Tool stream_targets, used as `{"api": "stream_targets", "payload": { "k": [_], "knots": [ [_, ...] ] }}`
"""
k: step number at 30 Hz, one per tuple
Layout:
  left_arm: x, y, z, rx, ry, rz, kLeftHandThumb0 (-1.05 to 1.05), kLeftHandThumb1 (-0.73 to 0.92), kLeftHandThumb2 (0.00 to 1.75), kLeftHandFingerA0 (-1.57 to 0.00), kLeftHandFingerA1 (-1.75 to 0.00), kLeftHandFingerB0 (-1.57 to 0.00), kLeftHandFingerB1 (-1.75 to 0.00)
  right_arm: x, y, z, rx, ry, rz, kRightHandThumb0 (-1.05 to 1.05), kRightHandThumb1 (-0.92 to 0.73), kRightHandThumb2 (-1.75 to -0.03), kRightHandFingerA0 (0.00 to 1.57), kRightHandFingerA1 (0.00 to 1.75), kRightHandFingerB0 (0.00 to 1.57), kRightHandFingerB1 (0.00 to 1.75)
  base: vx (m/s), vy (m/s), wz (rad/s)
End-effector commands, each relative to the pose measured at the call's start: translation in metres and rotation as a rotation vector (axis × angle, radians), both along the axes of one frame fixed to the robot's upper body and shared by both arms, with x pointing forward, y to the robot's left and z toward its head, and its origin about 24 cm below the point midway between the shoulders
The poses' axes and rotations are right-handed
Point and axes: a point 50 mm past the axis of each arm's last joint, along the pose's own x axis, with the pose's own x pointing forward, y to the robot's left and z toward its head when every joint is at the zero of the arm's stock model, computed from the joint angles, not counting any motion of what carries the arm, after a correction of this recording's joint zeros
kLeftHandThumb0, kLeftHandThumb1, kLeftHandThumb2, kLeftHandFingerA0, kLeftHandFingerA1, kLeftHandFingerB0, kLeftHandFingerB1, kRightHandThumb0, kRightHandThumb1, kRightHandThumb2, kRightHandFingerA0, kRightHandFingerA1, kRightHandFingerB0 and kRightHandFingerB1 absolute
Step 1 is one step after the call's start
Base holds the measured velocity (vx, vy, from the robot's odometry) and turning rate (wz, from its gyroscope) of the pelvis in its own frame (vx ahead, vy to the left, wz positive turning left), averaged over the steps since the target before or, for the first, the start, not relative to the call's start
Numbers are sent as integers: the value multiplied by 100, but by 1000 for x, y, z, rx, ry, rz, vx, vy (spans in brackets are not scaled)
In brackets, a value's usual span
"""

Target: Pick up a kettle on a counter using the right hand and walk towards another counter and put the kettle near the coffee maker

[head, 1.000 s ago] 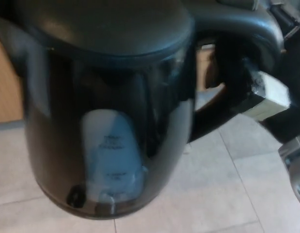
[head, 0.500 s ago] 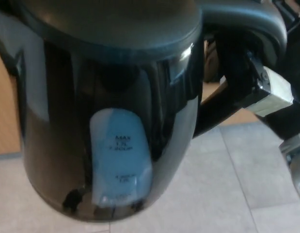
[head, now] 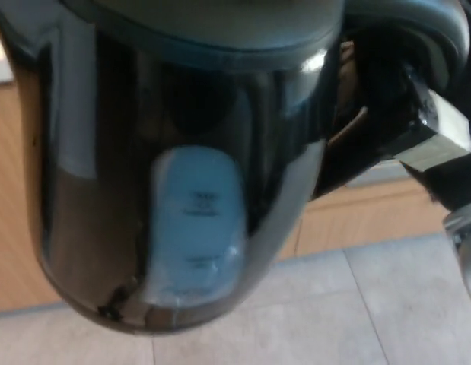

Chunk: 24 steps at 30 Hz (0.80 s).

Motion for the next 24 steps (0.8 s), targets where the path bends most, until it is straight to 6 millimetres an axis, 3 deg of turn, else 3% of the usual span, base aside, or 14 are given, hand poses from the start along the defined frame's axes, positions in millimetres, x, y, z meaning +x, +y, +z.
{"api": "stream_targets", "payload": {
  "k": [1, 6, 9, 11, 15, 24],
  "knots": [
    [-4, 4, 3, 25, -23, 9, -6, 46, 118, -157, -146, -138, -135, -4, -1, 14, 97, -79, 16, -24, -55, -125, 98, 175, 77, 157, 387, 294, 2],
    [-2, 4, 3, 16, -31, 14, -9, 40, 124, -156, -150, -135, -142, -3, -2, 15, 107, -68, 5, -23, -54, -126, 99, 175, 79, 154, 312, 122, 4],
    [-1, 4, 3, 25, -29, 6, -7, 45, 118, -157, -146, -138, -135, -3, -3, 15, 110, -69, 10, -23, -55, -124, 98, 175, 80, 154, 343, -17, 10],
    [-1, 4, 3, 25, -32, 4, -8, 41, 121, -157, -150, -133, -143, -3, -3, 15, 104, -74, 7, -24, -56, -123, 98, 175, 79, 153, 333, -107, 23],
    [-2, 3, 3, 13, -29, 12, -8, 44, 115, -157, -144, -138, -134, -3, -4, 15, 107, -74, 3, -22, -55, -125, 99, 175, 80, 154, 407, -94, 17],
    [-3, 5, 2, 3, -26, 21, -7, 44, 116, -157, -144, -138, -133, -3, -5, 14, 116, -75, 8, -23, -57, -122, 98, 175, 79, 154, 367, -37, -13]
  ]
}}
